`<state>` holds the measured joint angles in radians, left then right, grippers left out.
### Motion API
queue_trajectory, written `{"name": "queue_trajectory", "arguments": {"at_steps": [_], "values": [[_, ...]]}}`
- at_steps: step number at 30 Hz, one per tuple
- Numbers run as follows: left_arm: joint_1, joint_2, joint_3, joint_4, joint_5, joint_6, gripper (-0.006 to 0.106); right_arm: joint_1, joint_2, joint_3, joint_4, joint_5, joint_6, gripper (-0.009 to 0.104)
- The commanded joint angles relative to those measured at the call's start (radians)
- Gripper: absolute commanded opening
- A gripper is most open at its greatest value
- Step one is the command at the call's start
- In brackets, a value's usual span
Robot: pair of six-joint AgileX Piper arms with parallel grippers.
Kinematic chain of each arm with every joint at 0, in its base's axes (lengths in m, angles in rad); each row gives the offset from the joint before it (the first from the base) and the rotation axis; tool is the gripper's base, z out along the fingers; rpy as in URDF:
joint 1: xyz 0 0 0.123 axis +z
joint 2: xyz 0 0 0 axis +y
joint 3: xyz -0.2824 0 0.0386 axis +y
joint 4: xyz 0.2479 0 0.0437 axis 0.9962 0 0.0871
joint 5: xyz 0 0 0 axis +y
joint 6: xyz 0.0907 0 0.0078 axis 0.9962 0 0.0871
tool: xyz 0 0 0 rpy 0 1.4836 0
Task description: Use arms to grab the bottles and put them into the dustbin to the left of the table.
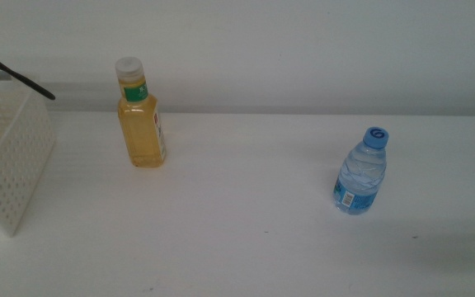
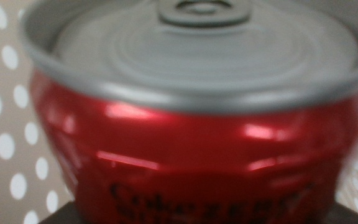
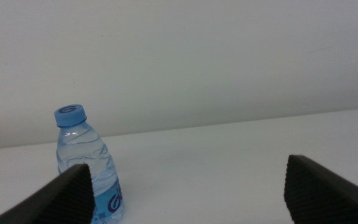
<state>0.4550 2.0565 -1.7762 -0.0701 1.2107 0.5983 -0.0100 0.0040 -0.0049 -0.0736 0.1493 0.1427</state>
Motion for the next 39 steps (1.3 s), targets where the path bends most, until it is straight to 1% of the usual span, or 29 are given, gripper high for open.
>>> {"name": "queue_trajectory", "arguments": {"at_steps": [1, 3, 6, 8, 11, 13, 14, 17, 18, 26, 29, 32, 34, 35, 36, 39], "values": [[0.001, 0.001, -0.014, -0.015, -0.027, 0.005, -0.002, -0.007, -0.03, 0.044, -0.001, -0.009, -0.004, 0.082], [0.001, 0.01, -0.014, -0.011, -0.033, 0.007, -0.001, -0.007, -0.03, 0.044, -0.001, -0.009, -0.004, 0.082], [0.001, 0.02, -0.014, 0.003, -0.034, 0.003, 0.003, -0.007, -0.03, 0.044, -0.001, -0.009, -0.004, 0.082], [0.001, 0.026, -0.014, 0.01, -0.034, -0.005, 0.009, -0.007, -0.03, 0.044, -0.001, -0.009, -0.004, 0.082], [0.001, 0.03, -0.014, 0.01, -0.035, -0.005, 0.024, -0.007, -0.03, 0.044, -0.001, -0.009, -0.004, 0.082], [0.001, 0.03, -0.014, 0.01, -0.035, -0.005, 0.039, -0.007, -0.03, 0.044, -0.001, -0.009, -0.004, 0.082], [0.001, 0.03, -0.014, 0.01, -0.022, -0.003, 0.068, -0.007, -0.03, 0.044, -0.001, -0.009, -0.004, 0.082], [0.001, 0.024, -0.016, 0.01, -0.009, -0.001, 0.091, -0.007, -0.03, 0.044, -0.001, -0.009, -0.004, 0.082], [0.001, 0.015, -0.017, 0.01, -0.009, -0.007, 0.094, -0.007, -0.03, 0.044, -0.001, -0.009, -0.004, 0.082], [-0.016, -0.16, -0.024, 0.014, 0.013, -0.092, 0.094, -0.007, -0.03, 0.044, -0.001, -0.009, -0.004, 0.082], [-0.039, -0.263, -0.024, -0.004, 0.038, -0.138, 0.094, -0.007, -0.03, 0.044, -0.001, -0.009, -0.004, 0.082], [-0.068, -0.355, -0.019, -0.081, 0.077, -0.163, 0.094, -0.007, -0.03, 0.044, -0.001, -0.009, -0.004, 0.082], [-0.086, -0.432, 0.02, -0.148, 0.064, -0.157, 0.094, -0.007, -0.03, 0.044, -0.001, -0.009, -0.004, 0.082], [-0.095, -0.467, 0.057, -0.166, 0.045, -0.151, 0.094, -0.007, -0.03, 0.044, -0.001, -0.009, -0.004, 0.082], [-0.106, -0.514, 0.102, -0.179, 0.015, -0.151, 0.094, -0.007, -0.03, 0.044, -0.001, -0.009, -0.004, 0.082], [-0.15, -0.675, 0.265, -0.182, -0.12, -0.151, 0.094, -0.007, -0.03, 0.044, -0.001, -0.009, -0.004, 0.082]]}}
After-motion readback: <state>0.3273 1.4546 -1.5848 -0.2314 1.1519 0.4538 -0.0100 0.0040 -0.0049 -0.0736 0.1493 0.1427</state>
